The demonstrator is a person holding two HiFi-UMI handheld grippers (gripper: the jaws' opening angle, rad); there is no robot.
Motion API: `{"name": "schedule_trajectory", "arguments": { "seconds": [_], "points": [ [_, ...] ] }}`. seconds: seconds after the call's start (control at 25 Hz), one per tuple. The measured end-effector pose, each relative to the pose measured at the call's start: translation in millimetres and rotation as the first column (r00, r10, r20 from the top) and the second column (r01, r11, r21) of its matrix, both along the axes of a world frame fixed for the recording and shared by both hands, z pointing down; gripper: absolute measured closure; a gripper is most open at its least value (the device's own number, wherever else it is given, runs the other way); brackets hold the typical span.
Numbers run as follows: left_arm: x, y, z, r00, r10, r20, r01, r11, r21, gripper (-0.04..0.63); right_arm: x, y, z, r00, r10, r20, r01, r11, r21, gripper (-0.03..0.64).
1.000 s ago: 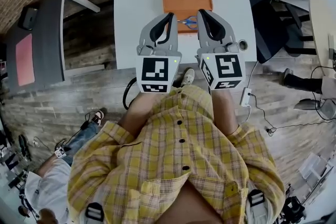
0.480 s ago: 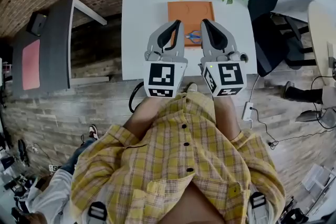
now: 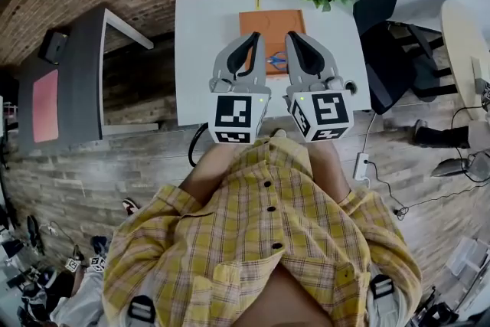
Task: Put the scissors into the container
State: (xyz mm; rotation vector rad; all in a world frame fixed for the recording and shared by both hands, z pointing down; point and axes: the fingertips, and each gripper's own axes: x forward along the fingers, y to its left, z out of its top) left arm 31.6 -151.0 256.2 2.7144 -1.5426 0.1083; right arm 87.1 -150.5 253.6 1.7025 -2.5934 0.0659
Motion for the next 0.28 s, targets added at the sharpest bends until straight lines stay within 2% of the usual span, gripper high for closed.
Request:
{"name": "schedule_trajectory", "arguments": {
  "seconds": [0.28],
  "points": [
    [-4.7, 2.9, -1.8, 1.000, -0.002, 0.004, 0.002, 1.000, 0.007, 0.595, -2.2, 4.7, -3.6, 1.000, 0.002, 0.003, -0.002, 1.000, 0.013, 0.611]
  ]
}}
